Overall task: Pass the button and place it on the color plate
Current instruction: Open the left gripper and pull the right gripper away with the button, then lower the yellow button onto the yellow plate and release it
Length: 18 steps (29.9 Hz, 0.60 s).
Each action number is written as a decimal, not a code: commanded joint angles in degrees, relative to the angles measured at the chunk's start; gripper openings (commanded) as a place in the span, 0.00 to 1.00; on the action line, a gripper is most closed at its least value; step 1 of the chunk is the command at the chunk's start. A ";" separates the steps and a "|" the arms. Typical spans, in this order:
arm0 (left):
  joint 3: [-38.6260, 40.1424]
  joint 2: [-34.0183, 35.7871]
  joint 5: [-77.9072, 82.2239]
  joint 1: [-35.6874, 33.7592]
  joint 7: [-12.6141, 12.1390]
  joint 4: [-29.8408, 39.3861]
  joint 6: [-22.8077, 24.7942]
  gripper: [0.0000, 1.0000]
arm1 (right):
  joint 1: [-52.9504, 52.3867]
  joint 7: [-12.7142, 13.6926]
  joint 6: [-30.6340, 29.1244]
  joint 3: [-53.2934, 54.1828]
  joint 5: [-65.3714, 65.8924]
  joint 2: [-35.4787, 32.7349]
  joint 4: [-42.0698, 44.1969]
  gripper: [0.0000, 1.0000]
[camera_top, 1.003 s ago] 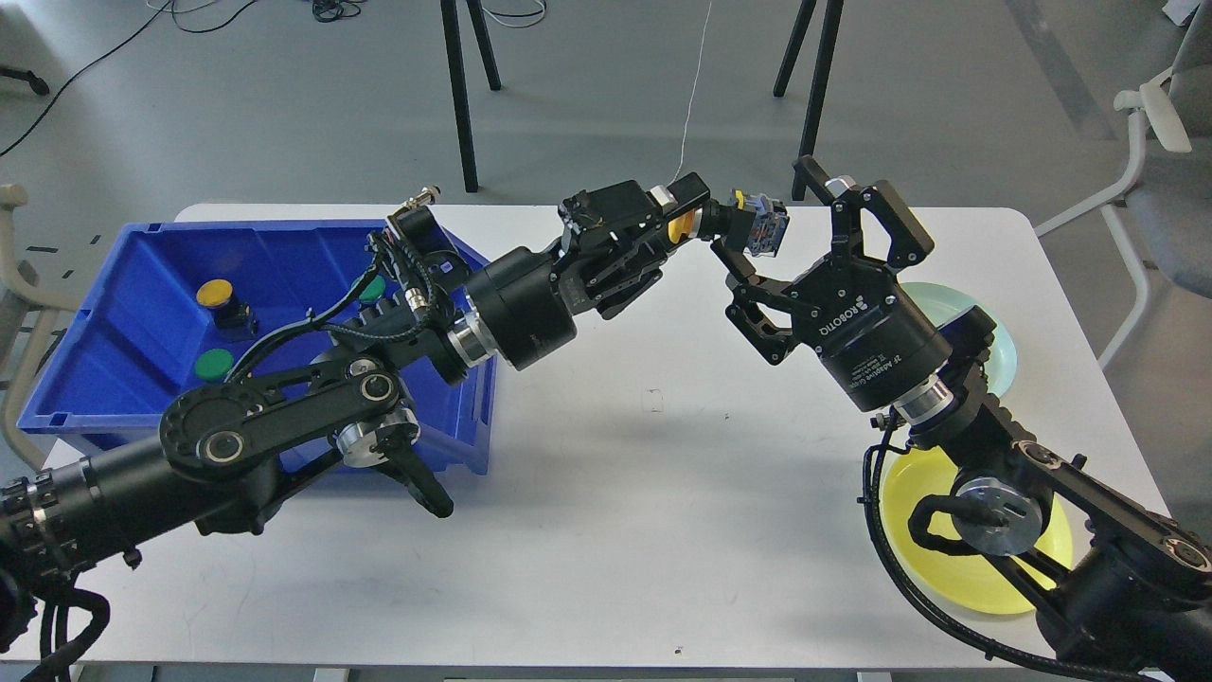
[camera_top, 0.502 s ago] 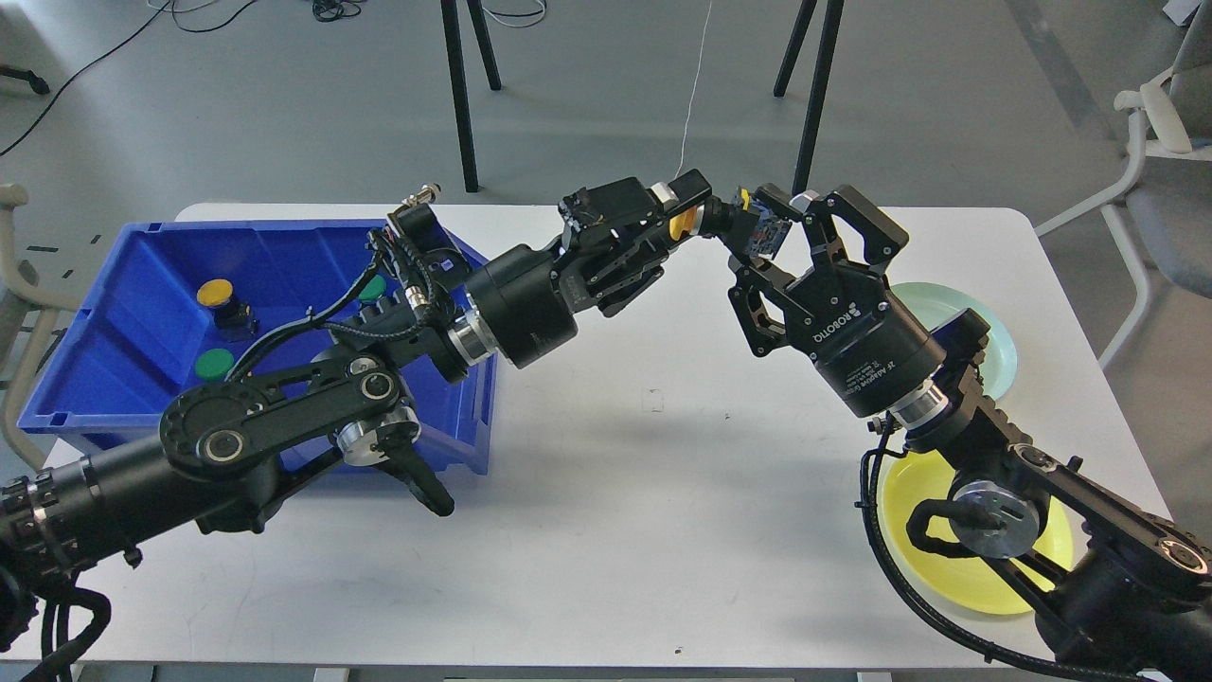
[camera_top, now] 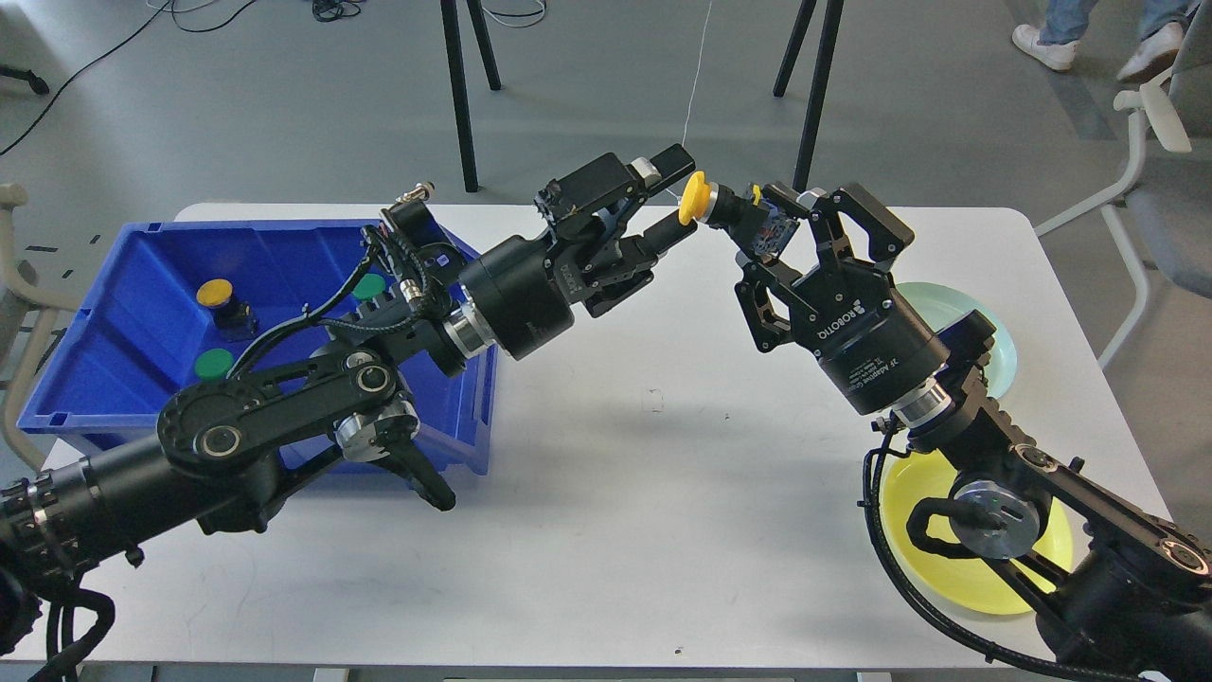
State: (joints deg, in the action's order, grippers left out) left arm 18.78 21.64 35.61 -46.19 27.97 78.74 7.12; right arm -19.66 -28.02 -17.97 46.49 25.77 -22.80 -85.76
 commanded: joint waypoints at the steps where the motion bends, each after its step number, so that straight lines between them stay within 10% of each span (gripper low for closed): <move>1: 0.03 -0.02 -0.01 0.05 0.03 0.01 0.00 0.87 | 1.37 0.02 0.22 1.41 -0.01 -2.06 -0.72 0.00; 7: 0.03 -0.02 -0.10 0.05 0.03 0.01 0.00 0.87 | 12.43 0.02 1.97 9.49 1.38 -18.22 -2.84 0.00; 18: 0.03 -0.02 -0.10 0.05 0.03 0.01 0.18 0.91 | 28.70 0.02 23.51 8.97 27.84 -38.01 -2.22 0.01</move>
State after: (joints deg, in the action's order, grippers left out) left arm 18.82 21.62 35.57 -46.11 28.01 78.75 7.25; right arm 6.31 -27.99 3.82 55.51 49.07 -57.77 -87.85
